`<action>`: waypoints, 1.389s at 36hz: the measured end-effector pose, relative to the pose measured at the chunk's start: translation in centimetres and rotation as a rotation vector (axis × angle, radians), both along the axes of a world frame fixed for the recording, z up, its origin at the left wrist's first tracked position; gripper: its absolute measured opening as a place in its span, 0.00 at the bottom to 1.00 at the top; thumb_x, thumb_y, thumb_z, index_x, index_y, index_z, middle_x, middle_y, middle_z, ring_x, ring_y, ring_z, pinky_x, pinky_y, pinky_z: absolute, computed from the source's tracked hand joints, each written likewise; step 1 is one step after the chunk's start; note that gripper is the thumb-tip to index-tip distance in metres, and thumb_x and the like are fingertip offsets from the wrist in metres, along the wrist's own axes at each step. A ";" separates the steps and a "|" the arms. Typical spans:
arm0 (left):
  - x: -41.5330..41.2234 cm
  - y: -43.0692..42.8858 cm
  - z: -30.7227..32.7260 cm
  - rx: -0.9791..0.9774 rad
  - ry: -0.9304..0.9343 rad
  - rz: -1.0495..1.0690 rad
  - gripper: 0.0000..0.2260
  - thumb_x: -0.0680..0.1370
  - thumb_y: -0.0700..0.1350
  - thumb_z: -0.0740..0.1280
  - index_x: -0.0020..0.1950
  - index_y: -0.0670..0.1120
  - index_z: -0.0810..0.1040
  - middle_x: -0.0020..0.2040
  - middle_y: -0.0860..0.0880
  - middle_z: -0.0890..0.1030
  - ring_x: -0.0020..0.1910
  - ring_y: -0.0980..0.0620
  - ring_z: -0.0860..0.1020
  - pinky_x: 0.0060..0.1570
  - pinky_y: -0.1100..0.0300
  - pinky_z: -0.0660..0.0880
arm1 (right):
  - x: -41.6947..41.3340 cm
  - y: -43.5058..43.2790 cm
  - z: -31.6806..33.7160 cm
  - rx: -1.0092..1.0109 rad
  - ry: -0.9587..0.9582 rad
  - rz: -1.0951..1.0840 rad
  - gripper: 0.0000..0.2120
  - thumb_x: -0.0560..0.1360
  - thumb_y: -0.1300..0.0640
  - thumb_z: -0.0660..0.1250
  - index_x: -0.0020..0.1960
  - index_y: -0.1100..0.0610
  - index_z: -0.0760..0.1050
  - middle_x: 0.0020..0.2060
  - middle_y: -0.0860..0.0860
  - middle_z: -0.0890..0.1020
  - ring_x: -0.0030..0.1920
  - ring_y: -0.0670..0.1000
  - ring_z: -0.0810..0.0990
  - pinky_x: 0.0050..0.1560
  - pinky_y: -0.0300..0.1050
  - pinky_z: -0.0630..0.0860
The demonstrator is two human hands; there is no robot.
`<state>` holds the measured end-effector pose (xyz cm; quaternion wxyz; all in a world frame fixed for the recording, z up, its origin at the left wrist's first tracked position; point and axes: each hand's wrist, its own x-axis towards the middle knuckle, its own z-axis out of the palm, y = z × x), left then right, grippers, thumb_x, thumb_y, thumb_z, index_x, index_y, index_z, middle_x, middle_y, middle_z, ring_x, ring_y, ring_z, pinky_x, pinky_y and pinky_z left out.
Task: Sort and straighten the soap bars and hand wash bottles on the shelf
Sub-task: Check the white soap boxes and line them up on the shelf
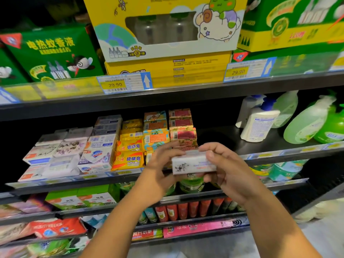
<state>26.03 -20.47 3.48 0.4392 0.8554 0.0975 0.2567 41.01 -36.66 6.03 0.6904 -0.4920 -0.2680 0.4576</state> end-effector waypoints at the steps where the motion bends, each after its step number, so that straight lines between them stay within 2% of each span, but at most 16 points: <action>1: 0.1 0.1 0.0 -0.055 -0.031 0.034 0.26 0.71 0.42 0.77 0.63 0.64 0.75 0.67 0.64 0.71 0.71 0.61 0.68 0.68 0.53 0.71 | 0.1 -0.1 0.0 0.017 -0.002 0.040 0.21 0.66 0.51 0.81 0.57 0.54 0.80 0.48 0.57 0.84 0.39 0.54 0.83 0.36 0.40 0.81; 4: 0.1 -0.1 0.4 -0.351 -0.090 0.044 0.24 0.71 0.39 0.76 0.56 0.66 0.80 0.58 0.62 0.79 0.61 0.57 0.76 0.58 0.53 0.76 | 0.5 0.1 -0.6 -0.006 -0.145 0.041 0.22 0.67 0.63 0.79 0.58 0.49 0.81 0.54 0.54 0.84 0.43 0.55 0.84 0.42 0.43 0.81; 7: -0.1 -0.4 1.2 -0.497 -0.144 0.053 0.16 0.69 0.51 0.79 0.53 0.64 0.81 0.55 0.55 0.82 0.55 0.53 0.80 0.50 0.58 0.79 | 0.4 0.4 -0.9 -0.092 -0.353 -0.019 0.22 0.69 0.67 0.78 0.59 0.52 0.79 0.54 0.51 0.85 0.53 0.52 0.84 0.49 0.45 0.81; 9: 0.0 -0.5 1.7 -0.477 -0.184 0.092 0.18 0.64 0.58 0.80 0.51 0.63 0.80 0.53 0.52 0.82 0.54 0.52 0.79 0.47 0.56 0.80 | 0.3 0.6 -1.3 -0.152 -0.420 -0.029 0.21 0.68 0.66 0.79 0.57 0.53 0.79 0.52 0.49 0.86 0.54 0.50 0.84 0.52 0.45 0.81; 12: 0.6 -1.2 2.3 -0.374 -0.232 0.123 0.23 0.60 0.52 0.82 0.49 0.66 0.78 0.50 0.59 0.81 0.53 0.58 0.79 0.48 0.63 0.76 | -0.6 1.5 -2.3 -0.210 -0.480 -0.009 0.21 0.67 0.69 0.79 0.54 0.55 0.77 0.46 0.46 0.85 0.49 0.48 0.84 0.47 0.41 0.80; 17: 1.2 -2.4 2.5 -0.091 -0.159 0.084 0.25 0.64 0.48 0.82 0.56 0.59 0.76 0.54 0.61 0.79 0.57 0.58 0.77 0.53 0.68 0.74 | -2.1 2.4 -2.5 -0.215 -0.554 0.027 0.26 0.68 0.66 0.79 0.53 0.40 0.74 0.46 0.38 0.82 0.49 0.35 0.82 0.49 0.32 0.78; 21: 0.7 -1.6 2.4 -0.268 -0.179 0.114 0.24 0.62 0.55 0.80 0.53 0.69 0.76 0.53 0.62 0.79 0.56 0.60 0.77 0.50 0.57 0.78 | -0.5 1.2 -2.3 -0.157 -0.485 -0.029 0.30 0.64 0.67 0.82 0.59 0.49 0.76 0.51 0.48 0.85 0.53 0.49 0.84 0.48 0.45 0.82; 25: 0.0 -0.6 1.7 -0.304 -0.075 0.141 0.27 0.62 0.53 0.83 0.53 0.70 0.74 0.51 0.63 0.80 0.56 0.61 0.77 0.54 0.40 0.78 | 0.9 -0.1 -1.3 -0.064 -0.488 -0.144 0.31 0.57 0.48 0.84 0.57 0.40 0.76 0.52 0.52 0.86 0.55 0.53 0.84 0.53 0.55 0.80; 30: 0.8 -1.5 0.6 -0.241 0.063 0.128 0.32 0.63 0.49 0.83 0.58 0.70 0.72 0.55 0.62 0.79 0.58 0.59 0.78 0.56 0.48 0.79 | -0.2 0.5 0.1 0.055 -0.522 -0.196 0.31 0.57 0.51 0.83 0.57 0.40 0.76 0.50 0.50 0.85 0.54 0.52 0.83 0.52 0.53 0.82; 33: 1.3 -2.1 -0.2 -0.486 0.072 0.031 0.31 0.62 0.44 0.81 0.61 0.59 0.74 0.59 0.50 0.81 0.60 0.46 0.79 0.54 0.44 0.80 | -1.5 1.1 0.1 0.047 -0.611 -0.159 0.31 0.60 0.58 0.84 0.58 0.43 0.76 0.51 0.47 0.84 0.56 0.50 0.82 0.52 0.45 0.81; 35: 1.3 -2.4 -0.5 -0.579 0.056 0.025 0.30 0.63 0.36 0.79 0.61 0.52 0.74 0.58 0.45 0.81 0.59 0.43 0.80 0.50 0.49 0.81 | -1.6 1.2 -0.1 0.035 -0.635 -0.166 0.31 0.61 0.59 0.84 0.58 0.43 0.76 0.52 0.46 0.84 0.56 0.49 0.82 0.52 0.45 0.81; 37: 1.6 -2.1 -0.6 -0.562 0.051 0.095 0.31 0.64 0.33 0.81 0.60 0.52 0.74 0.56 0.47 0.82 0.56 0.47 0.81 0.46 0.57 0.81 | -1.1 1.0 -0.2 0.028 -0.588 -0.209 0.30 0.60 0.56 0.84 0.57 0.41 0.77 0.51 0.47 0.83 0.56 0.50 0.82 0.52 0.48 0.81; 41: 0.9 -1.3 0.3 -0.750 -0.131 0.143 0.34 0.56 0.40 0.84 0.59 0.49 0.75 0.55 0.41 0.83 0.56 0.43 0.82 0.47 0.49 0.82 | 0.5 0.0 0.1 0.072 -0.421 -0.237 0.30 0.63 0.60 0.83 0.60 0.48 0.76 0.49 0.51 0.85 0.53 0.51 0.83 0.48 0.46 0.82; 43: 0.7 -1.4 1.4 -0.817 -0.240 0.146 0.33 0.58 0.39 0.81 0.61 0.49 0.73 0.52 0.44 0.85 0.54 0.44 0.83 0.44 0.51 0.82 | 0.9 -0.2 0.2 0.079 -0.329 -0.191 0.30 0.63 0.63 0.79 0.62 0.53 0.76 0.49 0.53 0.86 0.53 0.51 0.84 0.49 0.45 0.81; 46: 1.3 -1.7 2.9 -0.891 -0.343 0.153 0.31 0.61 0.35 0.79 0.60 0.47 0.73 0.46 0.47 0.85 0.48 0.47 0.84 0.40 0.55 0.81 | 0.6 0.2 -0.1 0.061 -0.239 -0.129 0.28 0.62 0.57 0.83 0.60 0.53 0.80 0.53 0.55 0.86 0.55 0.54 0.84 0.49 0.45 0.81; 50: 2.3 -1.7 3.7 -0.998 -0.219 0.269 0.19 0.68 0.43 0.77 0.56 0.47 0.75 0.43 0.44 0.82 0.37 0.48 0.81 0.35 0.55 0.77 | -0.1 0.6 -0.2 -0.025 -0.148 -0.141 0.14 0.68 0.53 0.78 0.53 0.52 0.84 0.49 0.56 0.86 0.47 0.53 0.84 0.41 0.43 0.80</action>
